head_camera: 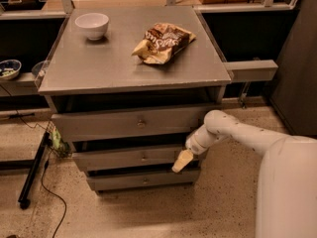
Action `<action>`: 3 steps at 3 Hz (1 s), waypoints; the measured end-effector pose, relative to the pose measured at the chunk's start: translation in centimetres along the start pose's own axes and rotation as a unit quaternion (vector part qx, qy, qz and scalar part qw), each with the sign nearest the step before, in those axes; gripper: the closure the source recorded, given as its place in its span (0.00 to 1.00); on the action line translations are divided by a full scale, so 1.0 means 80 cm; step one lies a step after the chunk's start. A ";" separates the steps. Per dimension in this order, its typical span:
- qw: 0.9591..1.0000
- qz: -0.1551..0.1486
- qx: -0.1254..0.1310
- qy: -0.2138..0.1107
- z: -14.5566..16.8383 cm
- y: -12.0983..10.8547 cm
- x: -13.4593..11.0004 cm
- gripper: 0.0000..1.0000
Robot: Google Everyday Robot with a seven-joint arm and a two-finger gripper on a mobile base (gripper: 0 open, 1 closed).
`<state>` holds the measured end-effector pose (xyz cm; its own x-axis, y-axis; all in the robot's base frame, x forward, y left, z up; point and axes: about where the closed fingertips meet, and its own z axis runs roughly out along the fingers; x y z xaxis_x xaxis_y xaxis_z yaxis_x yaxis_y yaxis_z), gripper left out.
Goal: Open middle drawer
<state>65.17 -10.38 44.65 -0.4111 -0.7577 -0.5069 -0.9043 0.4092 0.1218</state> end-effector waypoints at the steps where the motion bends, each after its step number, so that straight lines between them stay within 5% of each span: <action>1: 1.000 0.000 0.000 0.000 0.000 0.000 0.000 0.00; 3: 1.000 -0.003 -0.022 0.002 -0.002 0.014 0.011 0.00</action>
Offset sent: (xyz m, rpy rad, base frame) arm -0.0129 -0.0032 0.0005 0.0301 0.0441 0.0309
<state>63.74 -10.69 44.46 -0.4060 -0.7624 -0.5038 -0.9110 0.3814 0.1570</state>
